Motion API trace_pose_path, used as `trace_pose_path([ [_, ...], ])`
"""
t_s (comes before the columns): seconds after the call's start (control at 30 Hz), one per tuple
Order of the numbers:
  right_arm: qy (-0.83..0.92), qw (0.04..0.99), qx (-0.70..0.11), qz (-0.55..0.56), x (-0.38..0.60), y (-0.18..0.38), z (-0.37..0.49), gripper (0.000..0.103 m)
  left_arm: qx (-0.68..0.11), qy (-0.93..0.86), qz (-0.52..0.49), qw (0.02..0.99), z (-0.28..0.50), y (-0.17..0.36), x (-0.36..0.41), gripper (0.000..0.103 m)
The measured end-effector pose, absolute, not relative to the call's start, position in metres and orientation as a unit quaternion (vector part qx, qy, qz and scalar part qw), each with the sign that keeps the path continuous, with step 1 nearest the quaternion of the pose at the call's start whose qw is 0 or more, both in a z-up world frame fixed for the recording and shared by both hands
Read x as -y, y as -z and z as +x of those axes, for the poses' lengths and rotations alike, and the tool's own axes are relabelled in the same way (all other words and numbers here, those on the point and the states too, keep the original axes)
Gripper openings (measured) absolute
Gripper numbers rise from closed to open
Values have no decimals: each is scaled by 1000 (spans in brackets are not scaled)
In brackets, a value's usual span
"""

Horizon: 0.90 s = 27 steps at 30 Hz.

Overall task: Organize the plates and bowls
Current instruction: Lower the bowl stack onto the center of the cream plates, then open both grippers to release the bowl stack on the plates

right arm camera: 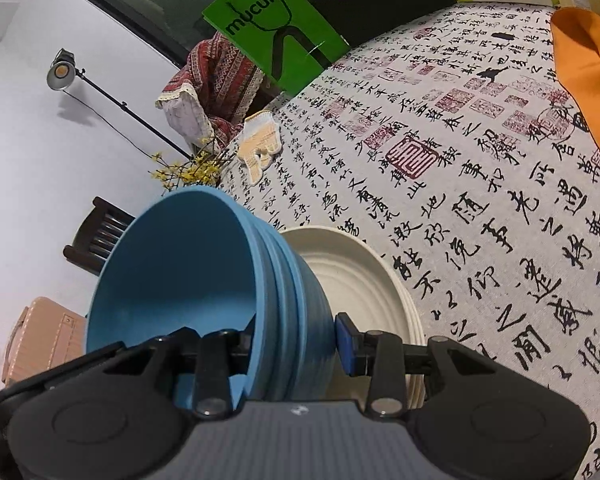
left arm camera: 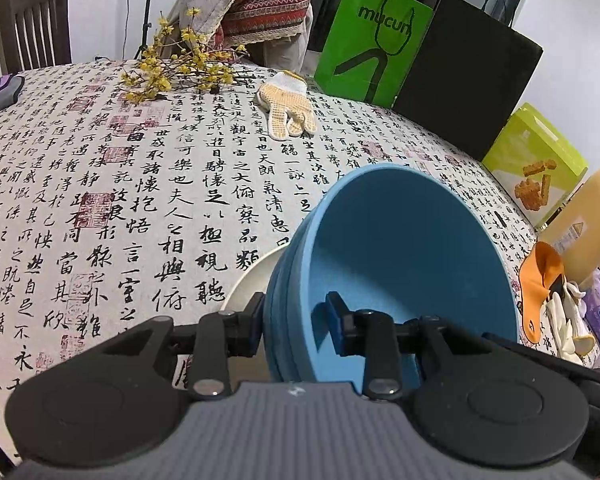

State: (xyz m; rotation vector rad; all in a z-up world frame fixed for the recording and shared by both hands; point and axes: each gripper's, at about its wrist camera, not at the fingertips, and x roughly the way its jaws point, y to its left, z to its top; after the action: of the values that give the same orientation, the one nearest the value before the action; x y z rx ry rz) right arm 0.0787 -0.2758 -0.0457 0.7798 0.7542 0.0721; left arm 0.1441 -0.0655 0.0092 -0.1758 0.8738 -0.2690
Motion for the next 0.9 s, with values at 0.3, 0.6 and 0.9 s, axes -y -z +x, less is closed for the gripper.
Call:
trace_pose_path([
  [0.3,-43,852,-353,384,279,47,82,47,-421,141,-86,892,144,-7,66,44],
  [0.6,-63,868,-310,382,287,35,67,70,-343,139,-61,927,122,-23,62,82],
  [0.9,-84,896,-267,345,294,27,42,89,-226,154,-30,961,78,-33,47,103],
])
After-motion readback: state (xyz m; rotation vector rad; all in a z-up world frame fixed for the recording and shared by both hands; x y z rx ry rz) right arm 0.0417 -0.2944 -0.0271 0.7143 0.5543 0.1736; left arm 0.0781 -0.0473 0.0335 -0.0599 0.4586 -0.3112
